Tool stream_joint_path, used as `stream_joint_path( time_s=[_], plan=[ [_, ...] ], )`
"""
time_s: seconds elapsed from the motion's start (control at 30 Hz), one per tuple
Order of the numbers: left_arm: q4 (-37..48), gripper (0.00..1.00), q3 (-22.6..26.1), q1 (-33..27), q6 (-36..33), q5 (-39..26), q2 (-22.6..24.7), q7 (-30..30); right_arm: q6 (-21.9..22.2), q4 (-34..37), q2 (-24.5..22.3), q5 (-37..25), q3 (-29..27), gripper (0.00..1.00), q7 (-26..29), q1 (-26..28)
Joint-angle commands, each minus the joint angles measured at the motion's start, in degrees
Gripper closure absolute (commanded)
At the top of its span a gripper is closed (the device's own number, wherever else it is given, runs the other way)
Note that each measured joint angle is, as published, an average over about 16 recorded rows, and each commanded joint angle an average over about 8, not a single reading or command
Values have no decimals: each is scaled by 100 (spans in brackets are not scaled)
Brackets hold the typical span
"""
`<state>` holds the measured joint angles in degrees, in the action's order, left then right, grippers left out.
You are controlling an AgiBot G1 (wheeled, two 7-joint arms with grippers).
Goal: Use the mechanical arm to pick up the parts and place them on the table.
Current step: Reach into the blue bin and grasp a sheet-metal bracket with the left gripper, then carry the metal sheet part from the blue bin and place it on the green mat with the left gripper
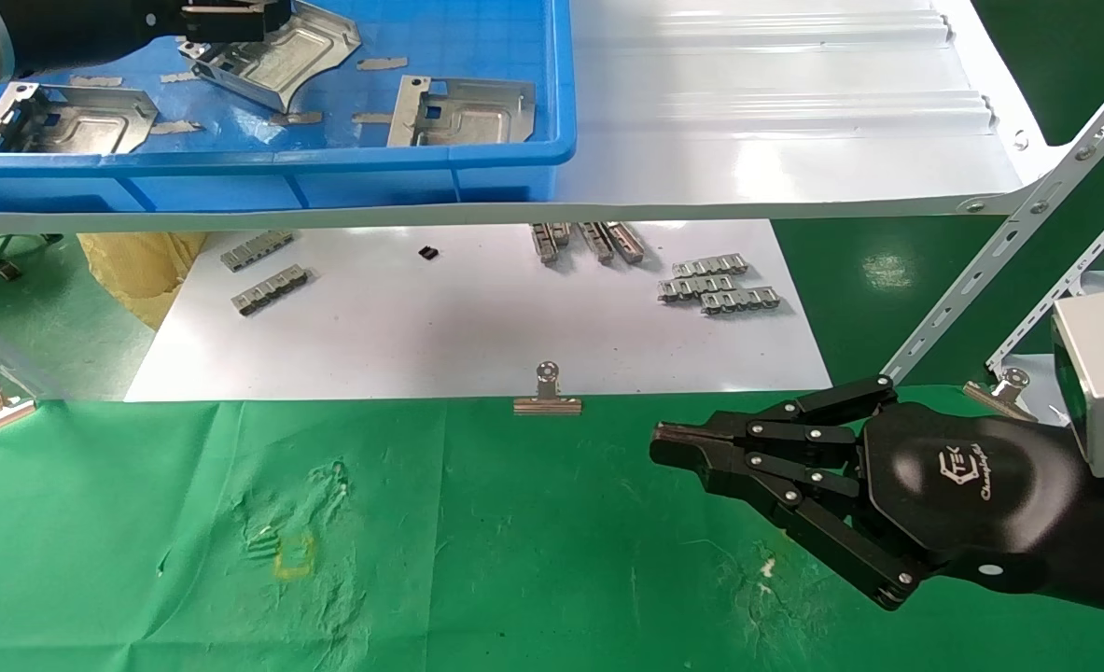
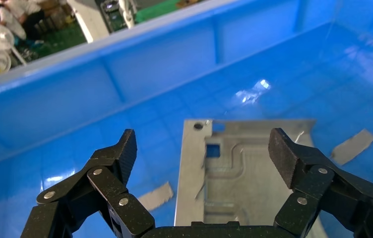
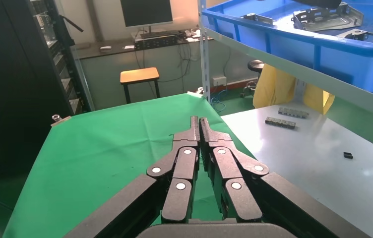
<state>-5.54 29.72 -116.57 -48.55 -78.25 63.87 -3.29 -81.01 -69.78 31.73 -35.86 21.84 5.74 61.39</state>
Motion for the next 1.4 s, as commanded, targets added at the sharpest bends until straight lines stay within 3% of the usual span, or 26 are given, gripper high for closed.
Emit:
stream_joint_path(
  time_s=[0.03, 1.07, 1.23, 1.4],
  plan=[
    [142, 100, 26, -53, 119, -46, 56, 22, 0, 0, 0, 0, 0, 0, 0, 0],
    [540, 100, 181, -214, 320, -271, 154, -21, 0, 0, 0, 0, 0, 0, 0, 0],
    [441, 100, 87, -277, 59, -133, 78, 19, 0, 0, 0, 0, 0, 0, 0, 0],
    [268, 100, -42, -375, -722, 66, -128, 150, 0, 0, 0, 0, 0, 0, 0, 0]
  ],
)
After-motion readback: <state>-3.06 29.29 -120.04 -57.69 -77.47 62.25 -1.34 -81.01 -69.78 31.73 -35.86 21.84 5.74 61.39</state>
